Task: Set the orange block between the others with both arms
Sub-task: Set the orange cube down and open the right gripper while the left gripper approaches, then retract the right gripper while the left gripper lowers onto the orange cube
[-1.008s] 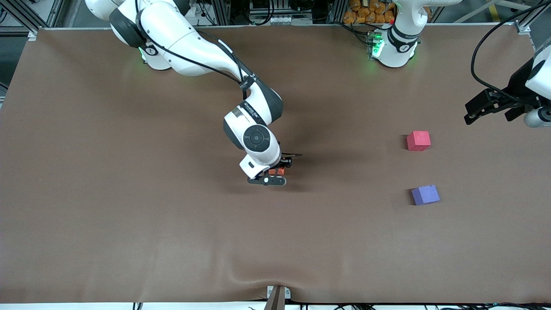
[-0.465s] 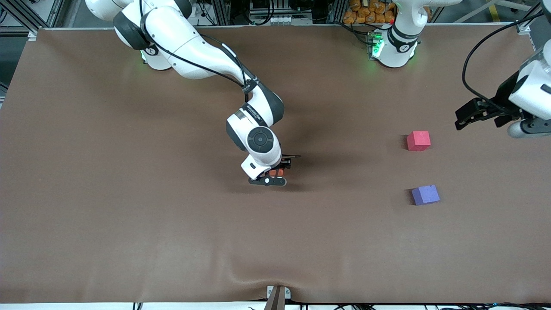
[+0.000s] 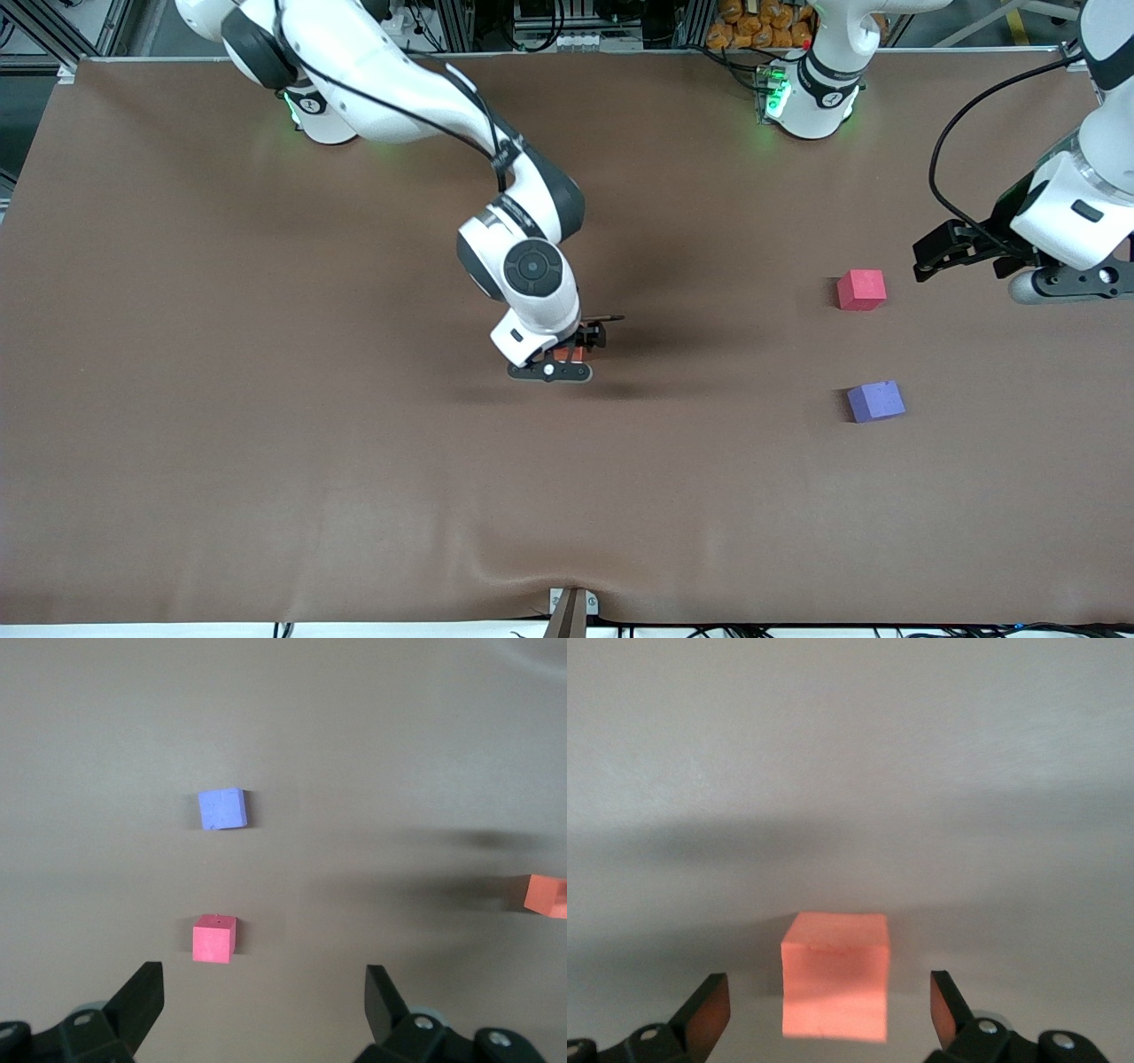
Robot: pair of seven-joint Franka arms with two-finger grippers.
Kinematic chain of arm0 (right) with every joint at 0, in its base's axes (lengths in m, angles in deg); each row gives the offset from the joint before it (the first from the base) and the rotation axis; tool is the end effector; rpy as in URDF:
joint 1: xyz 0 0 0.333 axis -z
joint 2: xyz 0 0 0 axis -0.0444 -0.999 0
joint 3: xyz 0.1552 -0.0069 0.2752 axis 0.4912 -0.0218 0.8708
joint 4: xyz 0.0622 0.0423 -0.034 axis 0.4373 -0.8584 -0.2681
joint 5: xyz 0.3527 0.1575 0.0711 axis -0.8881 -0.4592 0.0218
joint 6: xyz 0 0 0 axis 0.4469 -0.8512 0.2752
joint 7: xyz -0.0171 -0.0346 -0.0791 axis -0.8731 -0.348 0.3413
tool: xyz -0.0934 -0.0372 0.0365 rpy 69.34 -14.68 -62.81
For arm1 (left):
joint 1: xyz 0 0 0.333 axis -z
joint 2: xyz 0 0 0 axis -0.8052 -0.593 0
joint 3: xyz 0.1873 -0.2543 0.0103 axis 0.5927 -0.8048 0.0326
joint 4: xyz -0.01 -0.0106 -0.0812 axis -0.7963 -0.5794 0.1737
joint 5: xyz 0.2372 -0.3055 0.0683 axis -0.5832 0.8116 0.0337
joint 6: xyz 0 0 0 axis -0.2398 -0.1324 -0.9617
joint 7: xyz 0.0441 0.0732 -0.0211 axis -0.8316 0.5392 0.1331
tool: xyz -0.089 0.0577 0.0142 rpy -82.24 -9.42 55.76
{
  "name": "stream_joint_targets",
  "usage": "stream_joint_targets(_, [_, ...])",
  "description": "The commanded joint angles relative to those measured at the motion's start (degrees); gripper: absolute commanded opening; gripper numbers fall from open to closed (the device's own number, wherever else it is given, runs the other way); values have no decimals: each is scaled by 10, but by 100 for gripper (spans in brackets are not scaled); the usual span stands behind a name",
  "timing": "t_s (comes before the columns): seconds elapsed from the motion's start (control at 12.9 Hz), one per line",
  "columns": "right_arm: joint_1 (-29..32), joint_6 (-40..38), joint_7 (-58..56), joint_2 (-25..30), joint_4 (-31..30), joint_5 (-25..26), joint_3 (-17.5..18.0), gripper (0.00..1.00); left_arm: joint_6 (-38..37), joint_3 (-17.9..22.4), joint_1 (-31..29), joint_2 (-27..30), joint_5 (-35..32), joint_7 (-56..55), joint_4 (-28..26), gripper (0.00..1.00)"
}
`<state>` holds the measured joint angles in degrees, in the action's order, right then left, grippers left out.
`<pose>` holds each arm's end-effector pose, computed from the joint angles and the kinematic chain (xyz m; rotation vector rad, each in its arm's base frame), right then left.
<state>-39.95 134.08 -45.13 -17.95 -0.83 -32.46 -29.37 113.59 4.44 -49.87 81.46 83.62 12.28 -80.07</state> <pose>0.5824 0.4904 0.2986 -3.0879 0.1071 0.0550 0.5861 -0.0916 0.6106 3.1373 0.0523 0.0271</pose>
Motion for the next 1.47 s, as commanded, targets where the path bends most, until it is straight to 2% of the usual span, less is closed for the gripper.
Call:
stream_joint_targets(0.0, [42, -72, 0, 72, -17, 4, 4, 100, 14, -1, 18, -19, -5, -4, 7, 100])
stream_joint_targets(0.16, [72, -102, -22, 94, -24, 4, 3, 100, 23, 0, 51, -33, -18, -5, 8, 100])
stream_joint_targets(0.31, [108, -109, -64, 116, -47, 4, 3, 100, 32, -1, 58, -52, -18, -5, 9, 100])
stream_joint_targets(0.47, [155, -110, -107, 136, -70, 4, 3, 100, 47, 1, 106, -75, -29, -6, 10, 100])
stream_joint_targets(1.01, [316, -111, -276, 179, -117, 11, 2, 100, 156, 1, 220, -198, -41, -18, 34, 100])
stream_joint_targets(1.24, [356, -111, -308, 237, -169, 13, 2, 100, 200, 0, 260, -241, -41, -109, 35, 100])
stream_joint_targets(1.4, [357, -110, -321, 313, -243, 14, 2, 100, 227, -1, 276, -259, -39, -151, 35, 100])
